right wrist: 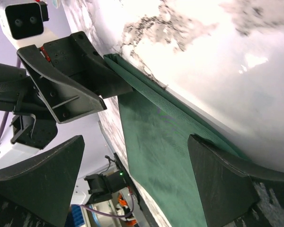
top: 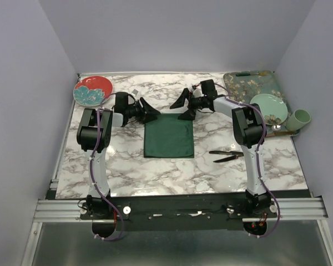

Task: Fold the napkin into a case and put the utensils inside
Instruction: Smooth out the square-folded napkin at the center of the board, then rotate the square-folded napkin at the center of the board.

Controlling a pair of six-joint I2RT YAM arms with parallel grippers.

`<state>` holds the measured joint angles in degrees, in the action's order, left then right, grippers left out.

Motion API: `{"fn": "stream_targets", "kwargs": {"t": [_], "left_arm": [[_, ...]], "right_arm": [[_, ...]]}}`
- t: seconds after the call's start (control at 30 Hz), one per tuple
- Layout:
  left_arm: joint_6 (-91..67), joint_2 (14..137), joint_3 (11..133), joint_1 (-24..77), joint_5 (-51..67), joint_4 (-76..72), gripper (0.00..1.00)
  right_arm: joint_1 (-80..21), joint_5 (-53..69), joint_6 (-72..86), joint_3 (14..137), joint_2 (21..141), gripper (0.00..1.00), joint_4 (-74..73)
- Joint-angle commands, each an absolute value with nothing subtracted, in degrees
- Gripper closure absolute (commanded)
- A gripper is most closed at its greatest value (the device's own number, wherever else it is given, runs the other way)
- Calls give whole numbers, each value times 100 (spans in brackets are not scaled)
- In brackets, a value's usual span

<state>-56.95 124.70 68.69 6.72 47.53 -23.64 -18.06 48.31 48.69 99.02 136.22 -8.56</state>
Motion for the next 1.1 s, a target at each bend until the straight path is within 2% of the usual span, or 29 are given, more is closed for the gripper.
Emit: {"fn": "stream_targets", "kwargs": {"t": [0.0,0.13,0.23,0.4,0.5,0.53,0.63,0.83,1.07], "left_arm": [[-5643,12682,6969,545,4667,-2127,41],[-5091,12464,7355,519,4886,-1847,36],[-3889,11851,7680,536,5221,-1102,29],[-89,10637,8033,580,4747,2158,20],[1384,9793,7683,729,4264,3390,19],[2250,9312,7299,851,4080,3584,18],[3301,8302,6176,1466,2991,3709,16],[3621,7191,4809,2441,1934,3164,15],[3428,6917,4483,2628,1793,3120,14]], "right_arm": [[-1705,4262,4896,9378,13518,1,-1283],[-1723,4789,4510,9430,13203,7,-1327],[-1714,5045,3747,9702,12842,11,-1607],[-1714,4344,1981,10352,12200,12,-2731],[-1714,3807,1452,10642,12356,12,-3118],[-1723,3684,1355,10748,12444,11,-3225],[-1723,3691,1152,11143,12893,10,-3620],[-1828,3367,695,11171,13253,5,-3709],[-1863,3024,492,11083,13491,4,-3647]]}}
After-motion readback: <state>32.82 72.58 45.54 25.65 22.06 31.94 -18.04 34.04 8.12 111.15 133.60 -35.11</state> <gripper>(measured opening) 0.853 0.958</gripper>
